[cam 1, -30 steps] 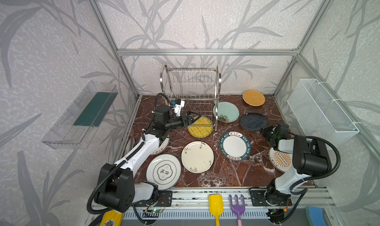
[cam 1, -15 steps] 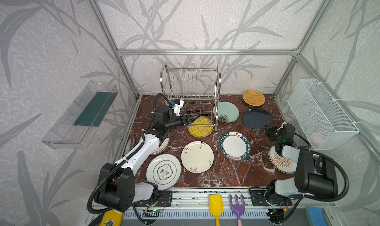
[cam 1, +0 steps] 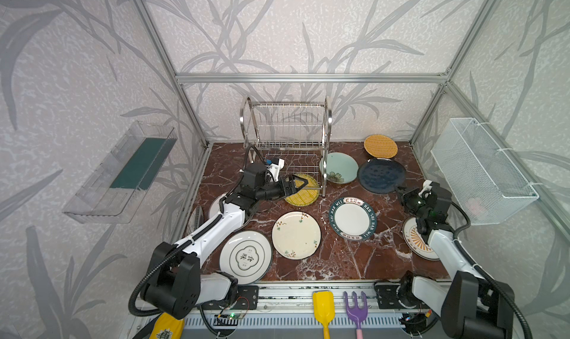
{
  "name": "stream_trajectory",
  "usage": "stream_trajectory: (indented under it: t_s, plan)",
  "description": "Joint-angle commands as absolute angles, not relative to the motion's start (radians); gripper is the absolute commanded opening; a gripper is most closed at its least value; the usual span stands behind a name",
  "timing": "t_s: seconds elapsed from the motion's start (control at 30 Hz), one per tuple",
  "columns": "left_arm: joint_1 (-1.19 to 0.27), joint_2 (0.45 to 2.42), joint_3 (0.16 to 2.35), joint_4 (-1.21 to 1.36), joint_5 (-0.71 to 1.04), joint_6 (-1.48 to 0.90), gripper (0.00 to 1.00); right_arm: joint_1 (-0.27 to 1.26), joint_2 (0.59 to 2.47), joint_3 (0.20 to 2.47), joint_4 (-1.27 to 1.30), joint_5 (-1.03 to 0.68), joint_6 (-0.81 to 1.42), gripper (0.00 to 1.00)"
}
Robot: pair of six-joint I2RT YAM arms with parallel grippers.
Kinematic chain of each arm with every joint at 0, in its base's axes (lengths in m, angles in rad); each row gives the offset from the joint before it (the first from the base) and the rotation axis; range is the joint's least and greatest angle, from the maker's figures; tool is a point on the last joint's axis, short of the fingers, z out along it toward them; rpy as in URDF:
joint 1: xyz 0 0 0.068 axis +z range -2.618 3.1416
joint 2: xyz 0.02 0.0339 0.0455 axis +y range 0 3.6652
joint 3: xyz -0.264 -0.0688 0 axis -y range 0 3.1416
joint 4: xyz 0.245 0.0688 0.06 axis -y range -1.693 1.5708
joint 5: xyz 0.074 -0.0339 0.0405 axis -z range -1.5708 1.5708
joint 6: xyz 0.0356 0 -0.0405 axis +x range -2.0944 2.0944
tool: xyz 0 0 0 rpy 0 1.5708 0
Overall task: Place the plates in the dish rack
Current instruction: 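Raise the navy plate upright with right gripper while left gripper reaches to take it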
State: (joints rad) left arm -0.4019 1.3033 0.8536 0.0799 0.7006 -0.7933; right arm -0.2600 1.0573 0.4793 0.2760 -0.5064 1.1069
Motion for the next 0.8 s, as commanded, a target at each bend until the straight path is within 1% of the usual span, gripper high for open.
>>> stream_trajectory:
  t_s: [0.0, 0.27, 0.4, 0.57, 0.77]
  plan:
    - [-0.458, 1.253, 0.879, 0.031, 0.590, -0.771, 0.89, -0.218, 0.963, 0.510, 0.289, -0.594, 1.118, 0.00]
    - [-0.615, 1.264, 0.859, 0.118, 0.470, -0.847, 0.85, -0.112, 0.882, 0.512, 0.215, -0.623, 1.142, 0.00]
    - [-0.683, 1.319, 0.892, 0.136, 0.433, -0.862, 0.79, -0.061, 0.853, 0.513, 0.211, -0.623, 1.165, 0.00]
    - [-0.729, 1.377, 0.922, 0.176, 0.378, -0.924, 0.70, -0.023, 0.814, 0.505, 0.201, -0.624, 1.188, 0.00]
    - [-0.780, 1.425, 0.957, 0.196, 0.280, -0.960, 0.62, 0.015, 0.789, 0.493, 0.198, -0.617, 1.203, 0.00]
